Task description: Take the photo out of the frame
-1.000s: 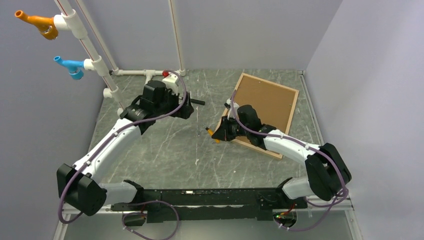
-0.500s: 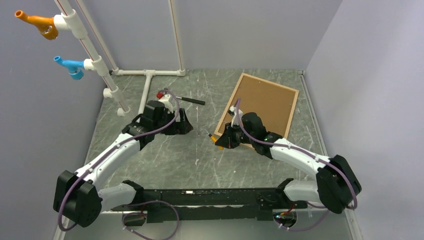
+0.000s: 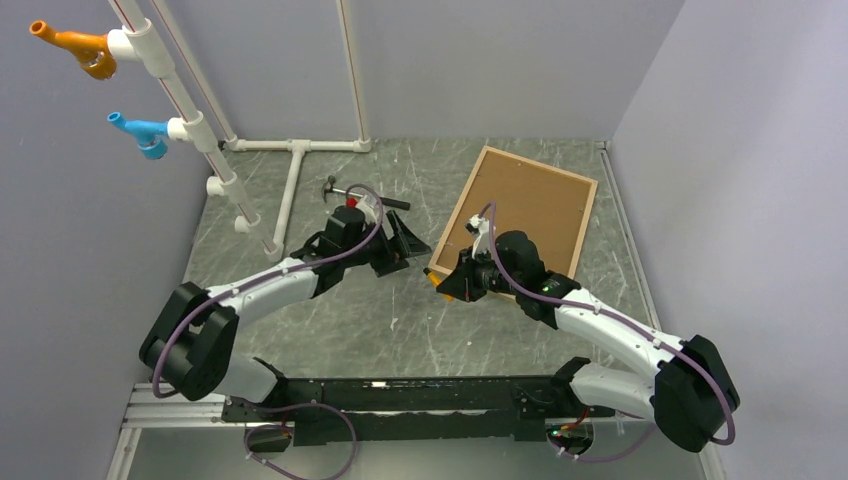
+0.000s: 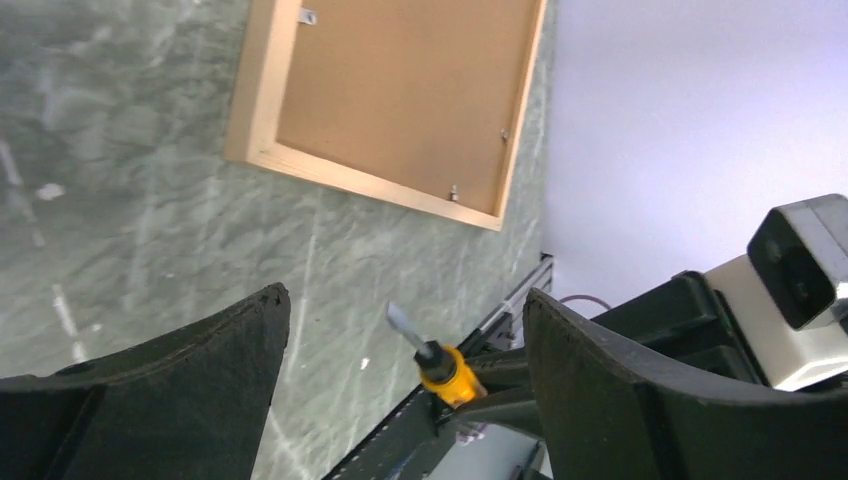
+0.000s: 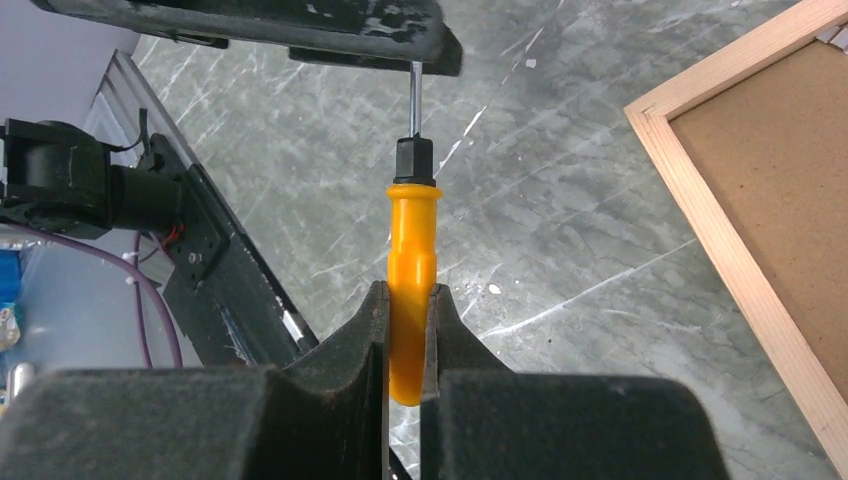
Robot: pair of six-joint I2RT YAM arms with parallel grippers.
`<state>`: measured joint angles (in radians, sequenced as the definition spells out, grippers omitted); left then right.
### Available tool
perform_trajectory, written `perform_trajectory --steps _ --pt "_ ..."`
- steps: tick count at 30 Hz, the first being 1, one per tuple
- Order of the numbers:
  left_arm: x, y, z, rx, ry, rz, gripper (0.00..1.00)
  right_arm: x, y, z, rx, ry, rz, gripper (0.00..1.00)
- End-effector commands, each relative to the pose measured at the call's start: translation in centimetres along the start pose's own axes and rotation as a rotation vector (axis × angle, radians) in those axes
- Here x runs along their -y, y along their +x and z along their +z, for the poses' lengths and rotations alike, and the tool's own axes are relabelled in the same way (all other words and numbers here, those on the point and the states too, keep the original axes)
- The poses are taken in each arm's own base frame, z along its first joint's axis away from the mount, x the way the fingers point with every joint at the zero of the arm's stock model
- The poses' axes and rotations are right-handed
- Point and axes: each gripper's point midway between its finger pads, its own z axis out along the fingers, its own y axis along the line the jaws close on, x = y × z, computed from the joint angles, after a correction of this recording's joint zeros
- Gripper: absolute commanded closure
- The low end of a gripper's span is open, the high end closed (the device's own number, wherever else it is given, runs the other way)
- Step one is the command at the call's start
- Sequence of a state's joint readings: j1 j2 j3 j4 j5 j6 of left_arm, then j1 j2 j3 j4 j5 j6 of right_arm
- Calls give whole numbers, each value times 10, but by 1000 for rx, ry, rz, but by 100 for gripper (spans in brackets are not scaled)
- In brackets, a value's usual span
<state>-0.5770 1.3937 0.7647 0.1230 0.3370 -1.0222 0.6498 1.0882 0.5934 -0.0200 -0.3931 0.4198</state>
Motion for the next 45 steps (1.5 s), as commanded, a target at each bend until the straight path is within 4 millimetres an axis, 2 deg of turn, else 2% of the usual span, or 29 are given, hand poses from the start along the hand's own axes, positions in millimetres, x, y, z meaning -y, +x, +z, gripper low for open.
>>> perform_trajectory --steps 1,5,9,12,13,14,15,16,20,21,22,26,31,33,36,39,43,45 --pt "39 -6 10 27 163 -156 17 -9 -13 -2 58 -22 -23 100" --pt "36 -3 20 13 180 -221 32 -11 -15 1 70 -20 -29 100" --pt "35 -1 23 16 206 -257 57 -10 -16 3 63 15 -47 100" --pt "31 2 21 14 202 -272 73 -6 -19 2 67 62 -72 100" --pt "30 2 19 21 206 -278 84 -6 -21 1 70 78 -77 100" --pt "29 3 17 23 206 -288 91 -6 -22 0 74 84 -80 100" --pt "27 4 14 28 207 -300 100 -7 -25 -1 81 87 -80 94" --pt "26 4 12 30 201 -314 100 -7 -26 -3 84 96 -73 83" --pt "25 9 4 -4 190 -367 100 -5 -36 -12 135 151 -3 15" --pt "26 9 1 -9 195 -388 100 -5 -39 -14 155 161 29 3" --pt "28 10 -1 -12 205 -406 100 -8 -41 -16 172 148 52 1" --pt "36 11 -9 -52 215 -515 100 -32 -49 -14 223 34 68 0" --pt "33 15 -18 -85 181 -763 100 -43 -58 -14 327 81 36 0" --pt "34 13 -21 -82 205 -823 100 -39 -61 -13 371 125 53 4" --pt "36 10 -23 -77 225 -870 100 -37 -66 -10 416 151 72 16" --pt "35 10 -23 -78 222 -898 100 -44 -69 -5 434 136 57 26" --pt "35 2 -26 -33 240 -931 100 -54 -67 1 419 148 17 30" --pt "37 -2 -28 -18 251 -940 100 -52 -64 4 422 173 17 30"
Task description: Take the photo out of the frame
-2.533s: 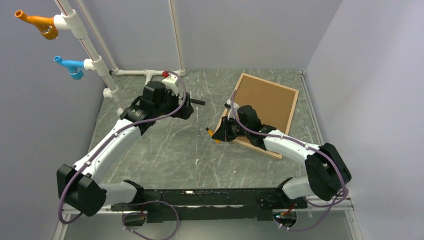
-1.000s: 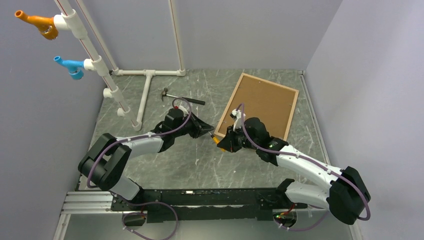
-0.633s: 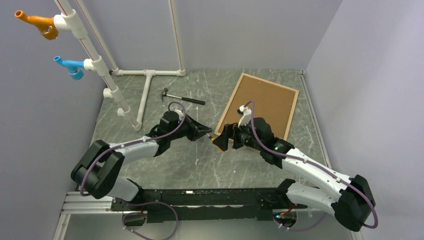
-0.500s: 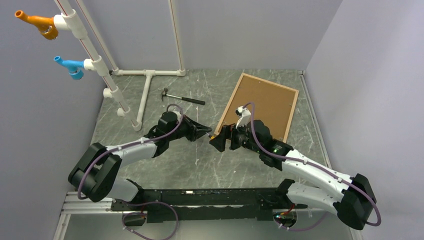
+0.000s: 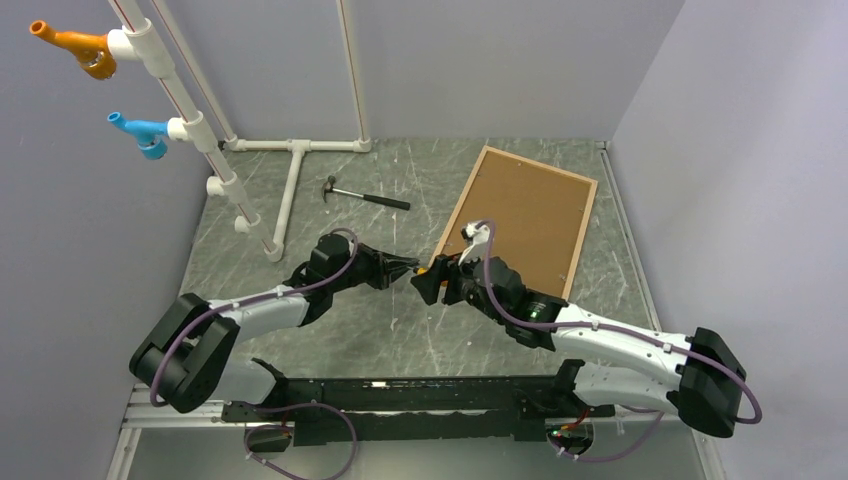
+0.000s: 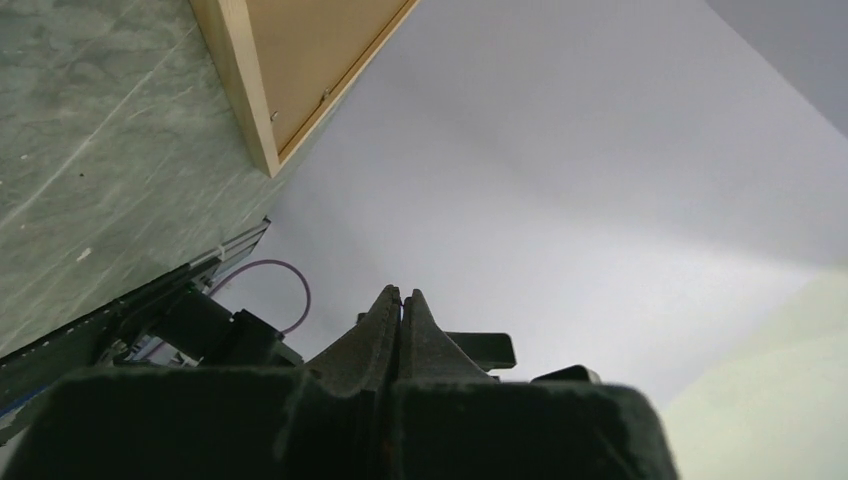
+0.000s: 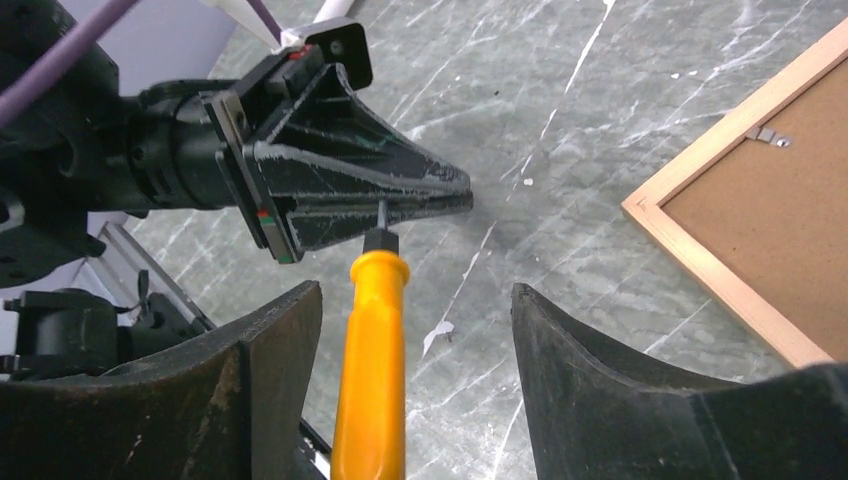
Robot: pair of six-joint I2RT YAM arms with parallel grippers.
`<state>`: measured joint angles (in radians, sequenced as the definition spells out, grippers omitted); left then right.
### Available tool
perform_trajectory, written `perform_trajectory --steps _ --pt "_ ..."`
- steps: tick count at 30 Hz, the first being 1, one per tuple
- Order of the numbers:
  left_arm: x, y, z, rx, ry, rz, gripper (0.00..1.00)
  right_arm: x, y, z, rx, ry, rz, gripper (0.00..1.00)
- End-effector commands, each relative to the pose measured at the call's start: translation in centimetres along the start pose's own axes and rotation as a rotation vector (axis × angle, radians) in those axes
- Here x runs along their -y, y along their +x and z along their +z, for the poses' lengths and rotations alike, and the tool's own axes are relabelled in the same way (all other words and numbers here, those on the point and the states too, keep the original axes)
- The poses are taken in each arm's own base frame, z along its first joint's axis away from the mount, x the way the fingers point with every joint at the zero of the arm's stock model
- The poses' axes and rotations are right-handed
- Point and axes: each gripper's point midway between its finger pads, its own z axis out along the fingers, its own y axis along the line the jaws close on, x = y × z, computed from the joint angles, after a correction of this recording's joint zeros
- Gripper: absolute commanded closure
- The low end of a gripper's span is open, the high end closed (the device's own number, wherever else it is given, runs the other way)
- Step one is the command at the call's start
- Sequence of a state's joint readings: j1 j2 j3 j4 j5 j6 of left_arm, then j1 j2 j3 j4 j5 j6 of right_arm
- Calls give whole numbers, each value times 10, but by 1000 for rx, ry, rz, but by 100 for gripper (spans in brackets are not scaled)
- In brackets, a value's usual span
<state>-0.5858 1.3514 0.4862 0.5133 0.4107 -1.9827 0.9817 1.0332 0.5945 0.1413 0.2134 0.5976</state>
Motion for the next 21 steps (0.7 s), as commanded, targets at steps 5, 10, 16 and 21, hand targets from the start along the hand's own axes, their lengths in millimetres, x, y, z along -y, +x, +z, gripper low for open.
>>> perform_trajectory --steps 5,10,16,21 --pt "31 8 -7 2 89 -17 100 -1 -22 6 120 85 19 39" --pt "28 8 -8 18 78 -17 100 -5 -24 11 117 82 17 39" --pt "28 11 -7 2 77 -2 100 -15 -26 16 118 40 15 40" --pt "21 10 -7 1 68 5 100 -19 -27 16 115 23 12 56"
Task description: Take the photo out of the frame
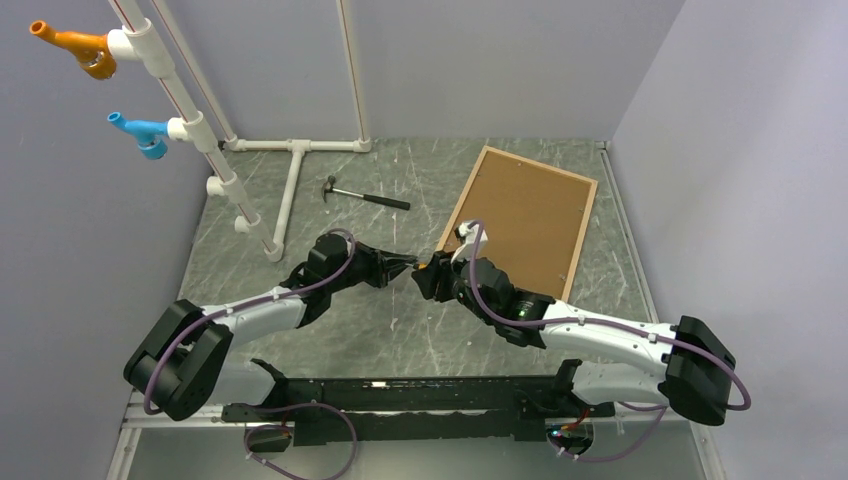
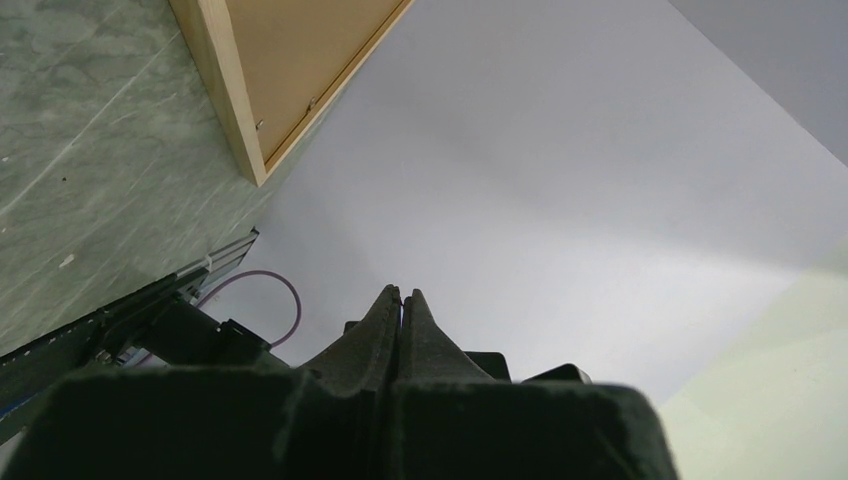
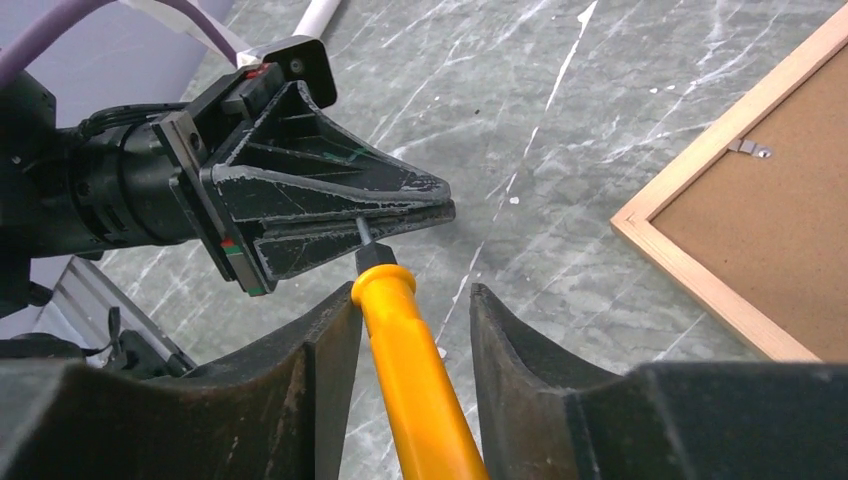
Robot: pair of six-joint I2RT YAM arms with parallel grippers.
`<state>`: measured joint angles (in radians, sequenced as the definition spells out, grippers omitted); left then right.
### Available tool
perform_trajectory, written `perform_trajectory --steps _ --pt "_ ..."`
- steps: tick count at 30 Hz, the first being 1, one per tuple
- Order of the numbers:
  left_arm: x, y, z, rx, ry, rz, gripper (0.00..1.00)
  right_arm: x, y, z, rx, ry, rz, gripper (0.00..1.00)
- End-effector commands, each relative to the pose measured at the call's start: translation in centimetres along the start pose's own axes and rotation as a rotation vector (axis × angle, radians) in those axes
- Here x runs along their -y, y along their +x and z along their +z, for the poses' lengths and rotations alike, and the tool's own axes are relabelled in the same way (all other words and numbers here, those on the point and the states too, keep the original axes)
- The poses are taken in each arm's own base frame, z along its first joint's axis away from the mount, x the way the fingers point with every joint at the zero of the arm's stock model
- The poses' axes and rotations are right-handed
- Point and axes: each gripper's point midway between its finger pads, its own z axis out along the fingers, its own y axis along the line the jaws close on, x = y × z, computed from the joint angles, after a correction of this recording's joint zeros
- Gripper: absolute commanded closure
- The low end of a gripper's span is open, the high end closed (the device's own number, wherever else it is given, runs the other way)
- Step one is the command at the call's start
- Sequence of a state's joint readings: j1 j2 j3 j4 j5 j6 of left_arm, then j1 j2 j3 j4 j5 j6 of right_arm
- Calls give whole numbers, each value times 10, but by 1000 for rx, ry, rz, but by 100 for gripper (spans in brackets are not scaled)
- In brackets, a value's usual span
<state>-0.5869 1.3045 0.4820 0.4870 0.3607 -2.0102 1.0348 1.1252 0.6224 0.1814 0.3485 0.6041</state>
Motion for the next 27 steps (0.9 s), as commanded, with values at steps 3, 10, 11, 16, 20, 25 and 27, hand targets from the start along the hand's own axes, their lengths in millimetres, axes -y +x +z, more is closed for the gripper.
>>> perform_trajectory --steps 3,10,11,16,20,25,27 --pt "9 10 -3 -28 35 25 100 -21 -33 -4 90 -64 26 56" --pt "13 16 -4 -82 104 67 100 -26 -31 -6 57 -96 -28 100" --pt "12 16 -4 -88 115 76 100 -26 -30 -7 49 -101 -40 100" --pt "5 19 -4 -133 117 154 63 -22 -34 -14 51 -110 -71 100" --pt "-9 9 -7 -99 47 290 3 -13 -35 -16 10 -107 -102 100" --pt "-7 -23 -21 29 -23 554 1 15 -23 -17 -169 -154 -75 100" --pt "0 -31 -28 79 -55 742 1 18 -21 -20 -219 -192 -63 100"
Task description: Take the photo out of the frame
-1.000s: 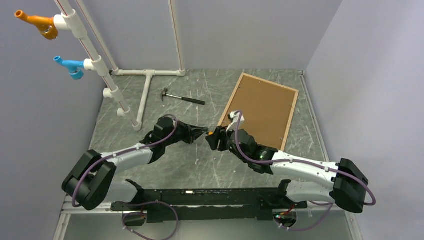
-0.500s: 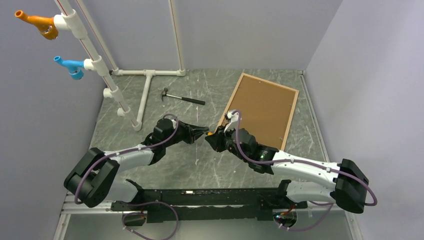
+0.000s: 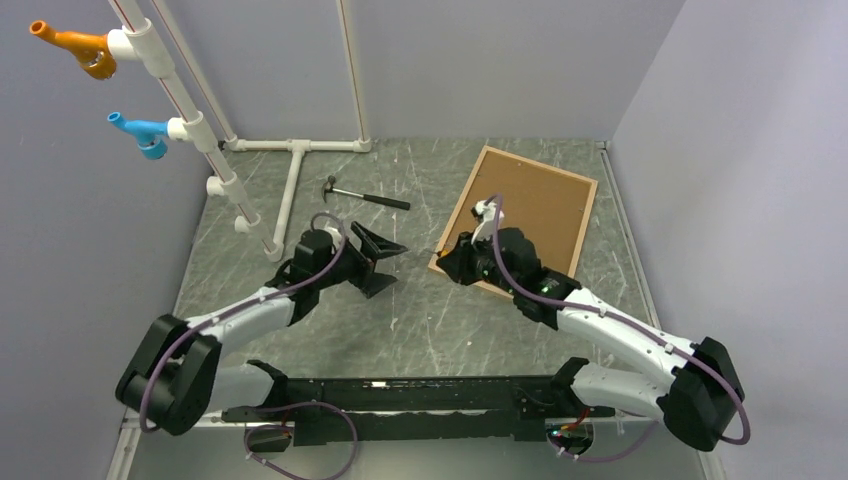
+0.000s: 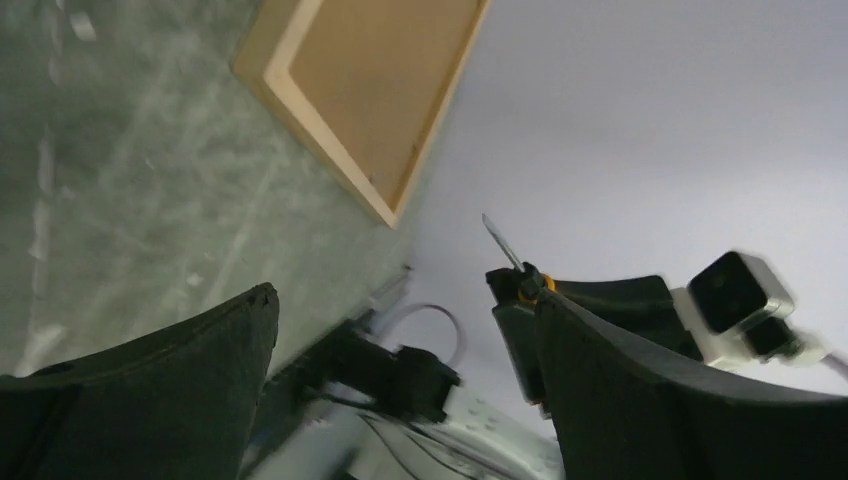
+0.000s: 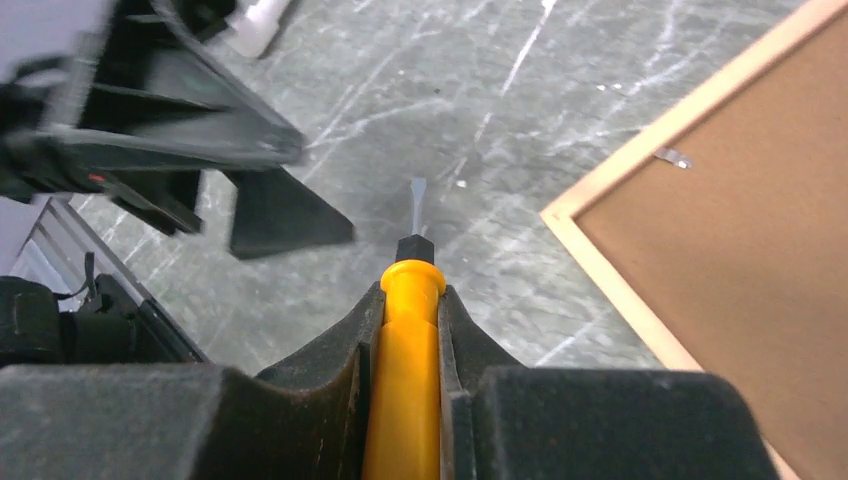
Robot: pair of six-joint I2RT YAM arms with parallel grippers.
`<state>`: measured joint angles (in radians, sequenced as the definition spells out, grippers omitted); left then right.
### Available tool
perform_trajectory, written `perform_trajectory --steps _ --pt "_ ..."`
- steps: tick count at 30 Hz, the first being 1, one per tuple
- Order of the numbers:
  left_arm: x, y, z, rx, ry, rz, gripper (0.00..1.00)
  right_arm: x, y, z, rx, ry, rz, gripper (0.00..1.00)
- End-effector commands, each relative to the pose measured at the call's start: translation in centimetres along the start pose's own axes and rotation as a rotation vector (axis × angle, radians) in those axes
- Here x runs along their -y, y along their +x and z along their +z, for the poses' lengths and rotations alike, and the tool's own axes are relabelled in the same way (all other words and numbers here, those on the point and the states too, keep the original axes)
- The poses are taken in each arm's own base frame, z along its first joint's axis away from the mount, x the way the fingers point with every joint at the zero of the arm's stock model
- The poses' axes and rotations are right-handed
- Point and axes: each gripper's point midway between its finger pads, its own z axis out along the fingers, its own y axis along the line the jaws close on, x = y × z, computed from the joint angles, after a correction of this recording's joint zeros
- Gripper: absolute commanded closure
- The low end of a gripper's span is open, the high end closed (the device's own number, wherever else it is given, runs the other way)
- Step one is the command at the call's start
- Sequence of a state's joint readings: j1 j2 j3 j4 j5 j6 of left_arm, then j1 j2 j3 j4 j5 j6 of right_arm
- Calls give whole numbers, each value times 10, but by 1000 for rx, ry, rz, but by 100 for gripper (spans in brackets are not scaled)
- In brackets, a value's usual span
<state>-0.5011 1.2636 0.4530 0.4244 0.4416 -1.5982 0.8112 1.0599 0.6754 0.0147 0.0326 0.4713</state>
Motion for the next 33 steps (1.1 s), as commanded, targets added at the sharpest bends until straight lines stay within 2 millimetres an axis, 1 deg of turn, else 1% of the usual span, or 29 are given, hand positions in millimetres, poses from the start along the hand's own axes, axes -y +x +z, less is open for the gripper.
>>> perform_trajectory --steps 1,2,3,4,6,7,8,9,10,11,13,15,17,18,20,22,23,24,28,30,31,32,33 --pt "19 -22 -17 96 -60 480 1 -12 3 -13 -131 -162 -5 100" --pt "27 -25 -21 111 -85 589 0 -14 5 -15 -155 -191 -9 100" --pt "24 -30 -26 134 -144 678 1 -15 6 -15 -178 -209 -8 100" --pt "28 -33 -29 147 -161 770 1 -16 8 -17 -197 -219 -3 100" --pt "31 -32 -38 154 -186 934 1 -20 10 -17 -223 -247 24 100" --pt "34 -26 -40 137 -171 1056 1 -25 11 -17 -233 -274 39 100" --pt "36 -20 -41 119 -158 1144 1 -36 12 -19 -248 -340 46 100" --pt "35 -14 -41 80 -152 1230 1 -43 13 -20 -264 -384 51 100" --pt "30 -8 -42 13 -169 1295 1 -49 14 -21 -274 -423 55 100" --pt "28 -1 -43 -65 -176 1334 1 -53 15 -21 -280 -450 57 100" --pt "24 16 -43 -205 -142 1415 6 -60 16 -23 -284 -505 46 100" --pt "21 31 -45 -284 -77 1499 8 -64 15 -26 -278 -542 25 100" --pt "17 47 -50 -358 11 1575 6 -65 15 -28 -278 -558 8 100" --pt "13 59 -53 -411 69 1592 5 -65 16 -28 -283 -561 5 100" --pt "10 76 -57 -482 161 1616 4 -69 16 -30 -293 -585 3 100" --pt "10 83 -56 -506 191 1630 4 -75 18 -34 -308 -631 8 100" --pt "9 85 -55 -517 195 1624 6 -78 15 -34 -292 -651 2 100" --pt "11 88 -55 -527 209 1618 9 -79 14 -34 -287 -657 2 100" --pt "15 92 -49 -551 217 1589 32 -86 13 -37 -267 -696 3 100" --pt "18 90 -45 -540 203 1581 50 -89 14 -36 -272 -705 0 100" --pt "20 89 -43 -531 200 1582 63 -89 15 -34 -274 -697 -5 100" --pt "22 88 -42 -524 198 1582 81 -88 15 -32 -273 -677 -3 100" --pt "22 86 -41 -514 186 1583 95 -85 14 -29 -267 -650 4 100"
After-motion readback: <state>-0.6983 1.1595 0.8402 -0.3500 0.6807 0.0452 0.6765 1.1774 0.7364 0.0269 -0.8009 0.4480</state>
